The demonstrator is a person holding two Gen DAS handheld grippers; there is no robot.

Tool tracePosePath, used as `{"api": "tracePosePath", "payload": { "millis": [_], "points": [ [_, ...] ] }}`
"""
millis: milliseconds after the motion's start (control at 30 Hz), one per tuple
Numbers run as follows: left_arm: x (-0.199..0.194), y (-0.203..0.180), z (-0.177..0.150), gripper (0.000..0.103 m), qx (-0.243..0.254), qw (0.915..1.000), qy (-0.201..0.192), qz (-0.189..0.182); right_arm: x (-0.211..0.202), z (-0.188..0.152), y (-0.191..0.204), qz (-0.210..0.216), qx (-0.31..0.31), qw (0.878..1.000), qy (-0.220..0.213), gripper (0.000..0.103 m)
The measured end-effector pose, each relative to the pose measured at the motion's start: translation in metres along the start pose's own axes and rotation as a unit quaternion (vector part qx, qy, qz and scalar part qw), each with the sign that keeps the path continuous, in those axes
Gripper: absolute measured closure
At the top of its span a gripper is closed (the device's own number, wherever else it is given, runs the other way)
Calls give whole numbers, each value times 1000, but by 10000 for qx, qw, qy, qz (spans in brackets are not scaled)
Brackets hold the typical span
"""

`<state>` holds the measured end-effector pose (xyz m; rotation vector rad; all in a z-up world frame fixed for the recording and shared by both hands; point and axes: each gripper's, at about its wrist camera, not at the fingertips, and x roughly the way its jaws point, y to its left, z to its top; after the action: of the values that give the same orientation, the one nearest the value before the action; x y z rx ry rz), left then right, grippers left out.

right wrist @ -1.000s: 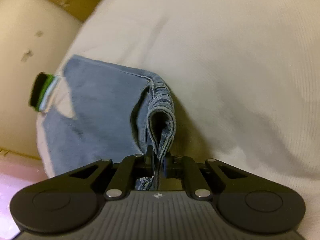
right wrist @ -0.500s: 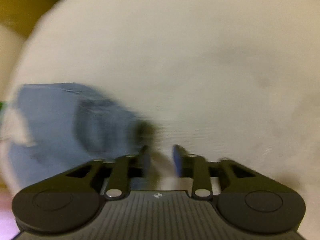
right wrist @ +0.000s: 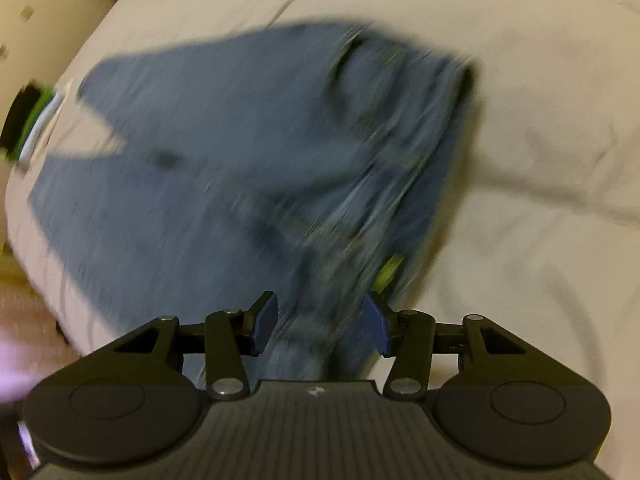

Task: Fold clothes

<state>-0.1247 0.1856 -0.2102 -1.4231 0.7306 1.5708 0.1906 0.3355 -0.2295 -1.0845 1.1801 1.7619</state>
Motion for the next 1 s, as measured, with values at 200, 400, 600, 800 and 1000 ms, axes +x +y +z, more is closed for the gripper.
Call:
{"api": "tracePosePath", "payload": {
  "millis": [200,400,600,800,1000],
  "points": [
    [7,55,55,71,1052,9943,178,-81,41,-48,83,-205,-221,9995,-9,55],
    [17,118,110,71,2450,9684,447,-160,76,-96,124,-1563,1393,9776,-199,64],
    [-14,160,131,66,3054,9513,381,-189,29,-109,202,-2019,2656,9384,-902,47],
    [-52,176,133,56,3107,9499,4,-340,-3,-105,264,-1715,2747,9381,-1229,26],
    [-82,190,118,49,3174,9475,-302,-235,-13,-108,299,-1556,2693,9398,-1416,14]
  ]
}}
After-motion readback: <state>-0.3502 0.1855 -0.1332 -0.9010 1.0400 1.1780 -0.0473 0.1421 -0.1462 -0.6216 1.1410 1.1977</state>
